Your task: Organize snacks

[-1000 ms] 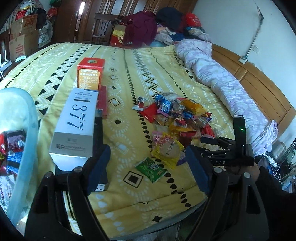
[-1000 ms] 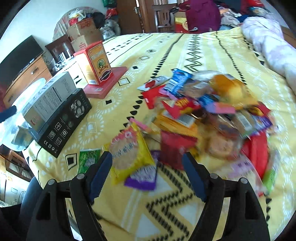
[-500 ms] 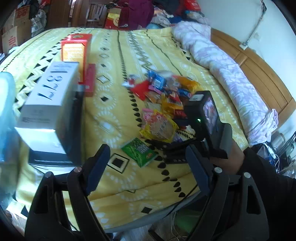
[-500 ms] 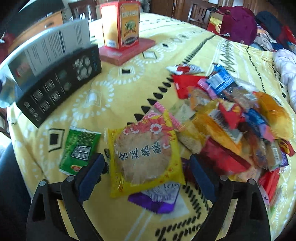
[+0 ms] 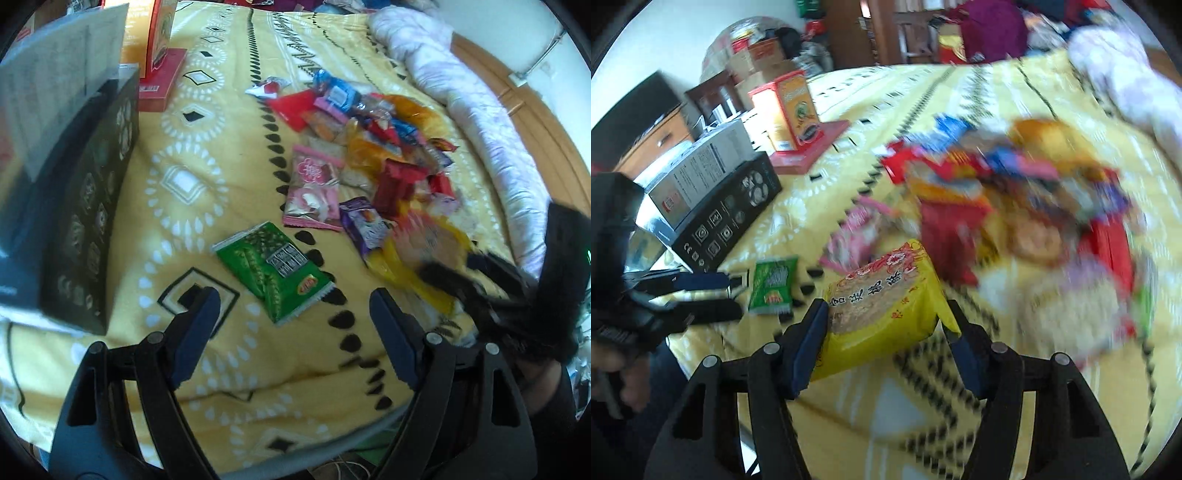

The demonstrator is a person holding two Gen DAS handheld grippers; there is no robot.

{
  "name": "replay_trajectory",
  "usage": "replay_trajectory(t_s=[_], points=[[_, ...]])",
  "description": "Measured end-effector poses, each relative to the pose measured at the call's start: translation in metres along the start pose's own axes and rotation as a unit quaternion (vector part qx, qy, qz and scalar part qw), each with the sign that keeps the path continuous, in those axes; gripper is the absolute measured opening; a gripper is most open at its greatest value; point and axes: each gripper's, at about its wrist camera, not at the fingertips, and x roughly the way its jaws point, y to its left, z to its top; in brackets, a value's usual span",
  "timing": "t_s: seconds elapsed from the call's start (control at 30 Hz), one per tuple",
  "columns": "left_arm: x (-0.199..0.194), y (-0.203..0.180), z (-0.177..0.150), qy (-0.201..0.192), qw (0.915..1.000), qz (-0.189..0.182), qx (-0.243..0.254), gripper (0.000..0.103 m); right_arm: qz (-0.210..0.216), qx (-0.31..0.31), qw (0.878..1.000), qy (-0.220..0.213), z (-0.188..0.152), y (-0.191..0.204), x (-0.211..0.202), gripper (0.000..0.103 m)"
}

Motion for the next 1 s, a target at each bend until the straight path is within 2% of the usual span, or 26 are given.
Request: replay_trajectory(t_s=[0.13,0.2,0.3,0.33,0.37,0.47,0.53,0.77,0.87,0.93,0.97,1.0], points=[[0.019,-0.001,0.007,-0.003,0.9994,0.025,0.025,0.083,0.004,0.031,0.999,0.020,-0.023,-0.014,0.001,0.067],[0.031,0.000,0.011,0.003,0.9990,0.018,0.041,0.083,0.008,0.037,0.999,0.020,-0.026,-0.017,0.000,0.067],[0.031,-0.010,0.011,-0.025,0.9936,-0.008,0.110,0.083,0.009,0.029,0.999,0.027,-0.024,-0.014,0.000,0.070],[0.030,-0.013,0.010,-0.031,0.9919,-0.006,0.123,0.084,0.009,0.026,0.999,0.025,-0.023,-0.014,-0.001,0.076],[0.029,-0.012,0.009,-0.031,0.9919,-0.001,0.123,0.084,0.004,0.024,1.000,0.020,-0.022,-0.014,-0.004,0.081],[0.025,-0.003,0.007,-0.023,0.9951,0.023,0.093,0.085,-0.001,0.025,1.000,0.007,-0.017,-0.015,-0.012,0.084],[0.022,0.002,0.002,-0.021,0.9962,0.034,0.077,0.085,0.003,0.022,1.000,0.007,-0.013,-0.015,-0.013,0.089],[0.032,-0.004,0.004,-0.019,0.9962,0.058,0.062,0.086,0.006,-0.010,0.998,0.055,-0.004,-0.005,0.009,0.091],[0.040,-0.004,0.007,-0.018,0.9955,0.071,0.060,0.084,-0.006,-0.012,0.997,0.074,-0.005,-0.004,0.021,0.091],[0.041,-0.007,0.006,-0.019,0.9944,0.077,0.070,0.075,-0.004,-0.006,0.997,0.079,-0.008,-0.007,0.027,0.089],[0.040,-0.008,0.006,-0.019,0.9938,0.077,0.078,0.063,-0.007,-0.005,0.997,0.076,-0.009,-0.008,0.028,0.082],[0.039,-0.008,0.005,-0.020,0.9934,0.077,0.083,0.048,-0.012,-0.004,0.997,0.072,-0.010,-0.009,0.028,0.080]])
